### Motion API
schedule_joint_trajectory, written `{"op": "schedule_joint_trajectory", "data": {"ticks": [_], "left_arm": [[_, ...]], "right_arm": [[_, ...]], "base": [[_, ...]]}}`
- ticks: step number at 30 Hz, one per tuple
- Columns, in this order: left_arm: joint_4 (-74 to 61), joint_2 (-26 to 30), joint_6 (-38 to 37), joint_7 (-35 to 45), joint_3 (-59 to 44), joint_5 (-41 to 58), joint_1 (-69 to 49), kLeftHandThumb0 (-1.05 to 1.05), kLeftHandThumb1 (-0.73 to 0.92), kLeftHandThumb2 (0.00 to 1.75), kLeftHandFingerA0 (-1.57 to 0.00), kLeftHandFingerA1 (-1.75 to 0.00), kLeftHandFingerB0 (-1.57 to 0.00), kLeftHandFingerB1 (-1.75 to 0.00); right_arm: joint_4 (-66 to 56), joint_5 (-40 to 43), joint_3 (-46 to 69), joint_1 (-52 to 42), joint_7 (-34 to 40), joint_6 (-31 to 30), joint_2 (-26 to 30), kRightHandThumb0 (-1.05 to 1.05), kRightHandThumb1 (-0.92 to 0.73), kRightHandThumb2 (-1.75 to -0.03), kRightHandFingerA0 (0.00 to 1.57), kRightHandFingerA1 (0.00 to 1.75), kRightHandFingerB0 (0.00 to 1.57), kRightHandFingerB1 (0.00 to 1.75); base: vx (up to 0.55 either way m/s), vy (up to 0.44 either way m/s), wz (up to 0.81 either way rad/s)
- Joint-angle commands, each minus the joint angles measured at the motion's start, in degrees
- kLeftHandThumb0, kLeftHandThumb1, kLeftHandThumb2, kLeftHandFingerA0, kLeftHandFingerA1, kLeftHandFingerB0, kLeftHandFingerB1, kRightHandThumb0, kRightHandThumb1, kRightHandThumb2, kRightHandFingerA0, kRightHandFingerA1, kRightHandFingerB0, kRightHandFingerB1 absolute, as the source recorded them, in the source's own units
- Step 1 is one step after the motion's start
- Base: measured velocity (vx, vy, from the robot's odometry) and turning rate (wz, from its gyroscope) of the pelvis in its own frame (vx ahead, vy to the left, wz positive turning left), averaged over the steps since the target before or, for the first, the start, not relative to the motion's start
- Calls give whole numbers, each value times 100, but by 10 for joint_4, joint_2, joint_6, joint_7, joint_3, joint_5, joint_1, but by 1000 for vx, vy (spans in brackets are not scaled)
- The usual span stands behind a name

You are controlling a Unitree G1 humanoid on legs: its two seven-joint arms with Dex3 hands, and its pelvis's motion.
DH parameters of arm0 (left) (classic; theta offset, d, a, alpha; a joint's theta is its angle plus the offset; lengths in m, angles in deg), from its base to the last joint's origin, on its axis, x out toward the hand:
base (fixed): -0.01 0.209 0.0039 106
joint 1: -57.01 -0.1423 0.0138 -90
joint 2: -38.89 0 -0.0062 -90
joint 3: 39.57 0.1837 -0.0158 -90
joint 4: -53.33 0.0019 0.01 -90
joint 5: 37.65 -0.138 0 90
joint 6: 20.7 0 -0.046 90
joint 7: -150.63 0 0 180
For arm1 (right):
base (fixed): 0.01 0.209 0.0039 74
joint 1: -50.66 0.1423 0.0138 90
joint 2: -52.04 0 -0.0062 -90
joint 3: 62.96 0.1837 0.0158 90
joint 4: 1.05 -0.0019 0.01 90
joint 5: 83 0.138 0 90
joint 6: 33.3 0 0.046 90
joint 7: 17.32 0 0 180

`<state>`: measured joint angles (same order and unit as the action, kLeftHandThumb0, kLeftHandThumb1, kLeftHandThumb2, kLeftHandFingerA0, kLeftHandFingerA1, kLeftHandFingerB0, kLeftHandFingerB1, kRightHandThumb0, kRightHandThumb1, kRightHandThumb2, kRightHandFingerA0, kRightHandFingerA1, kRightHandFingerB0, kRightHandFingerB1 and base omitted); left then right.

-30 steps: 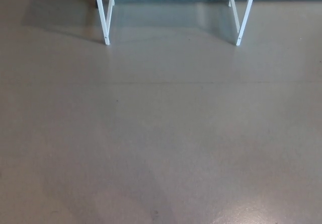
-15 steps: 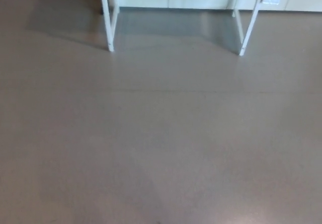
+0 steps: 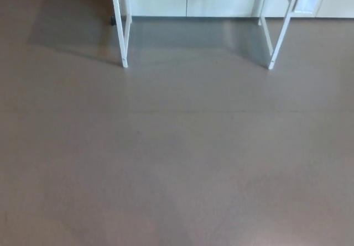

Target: The robot walks towards a desk on which a shovel is kept on the left hand side and a container is kept on the right hand side. The robot picks up the shovel using its left hand and places it in the container.

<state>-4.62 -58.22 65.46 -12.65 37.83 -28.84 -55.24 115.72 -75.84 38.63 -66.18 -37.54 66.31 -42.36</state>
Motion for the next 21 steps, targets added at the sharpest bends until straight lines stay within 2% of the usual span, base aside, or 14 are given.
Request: {"op": "schedule_joint_trajectory", "data": {"ticks": [1, 3, 4, 5, 6, 7, 13, 14, 15, 17, 18, 19, 21], "left_arm": [[-8, 3, -28, 3, 4, -4, -3, -14, 41, 91, -29, -60, -16, -52], [-9, 3, -23, -1, 4, -3, -5, -14, 40, 91, -30, -60, -18, -52], [-7, 3, -24, -2, 4, -4, -4, -14, 40, 91, -30, -60, -18, -52], [-6, 3, -24, -3, 4, -5, -4, -14, 40, 91, -30, -60, -18, -52], [3, 3, -27, 0, 1, -1, 0, -15, 39, 90, -31, -61, -18, -53], [4, 5, -35, 0, 4, -6, -1, -18, 60, 58, -38, -51, -29, -36], [3, 2, -31, -2, 4, -5, 1, -16, 59, 60, -39, -52, -29, -38], [0, 1, -30, -4, 6, -6, -1, -15, 59, 61, -39, -52, -29, -38], [-1, 0, -32, -4, 6, -6, -4, -15, 61, 61, -38, -53, -28, -38], [6, 0, -36, -7, 5, -8, -1, -17, 60, 59, -40, -52, -29, -37], [4, -2, -36, -7, 5, -7, -3, -17, 59, 59, -39, -52, -28, -37], [-1, -5, -34, -8, 4, -4, -6, -18, 58, 58, -39, -52, -29, -37], [-4, -8, -29, -12, 4, -4, -4, -18, 57, 59, -39, -53, -29, -37]], "right_arm": [[-1, -10, -1, 0, 6, 26, 11, -23, -49, -54, 73, 59, 49, 49], [-3, -12, -3, -2, 8, 24, 12, -24, -49, -54, 73, 59, 50, 49], [-8, -11, -4, -4, 10, 21, 12, -31, -44, -65, 70, 64, 49, 55], [-10, -11, -4, -5, 10, 20, 12, -31, -44, -65, 70, 64, 49, 55], [-10, -10, -4, -5, 10, 17, 11, -22, -50, -54, 73, 59, 50, 49], [2, -13, -5, -1, 9, 29, 13, -31, -44, -65, 71, 65, 48, 55], [14, -8, -3, 4, 4, 34, 15, -31, -44, -65, 71, 65, 49, 55], [6, -14, -6, -1, 8, 35, 16, -24, -50, -54, 74, 60, 51, 49], [1, -18, -8, -4, 12, 34, 16, -32, -44, -66, 72, 65, 49, 55], [10, -17, -7, 1, 13, 34, 15, -30, -44, -65, 72, 64, 49, 54], [9, -17, -7, 0, 12, 35, 16, -22, -50, -54, 77, 60, 52, 49], [8, -20, -8, -2, 12, 39, 18, -30, -44, -65, 74, 64, 50, 55], [13, -24, -10, 2, 13, 45, 21, -32, -43, -65, 74, 65, 50, 55]], "base": [[255, -422, 6], [250, -387, 12], [162, -139, -4], [143, -98, 1], [170, -89, -4], [170, -61, -4], [130, 37, -10], [234, 132, -8], [258, 175, -5], [348, 331, 9], [321, 297, -15], [205, 156, 12], [195, 99, 3]]}}
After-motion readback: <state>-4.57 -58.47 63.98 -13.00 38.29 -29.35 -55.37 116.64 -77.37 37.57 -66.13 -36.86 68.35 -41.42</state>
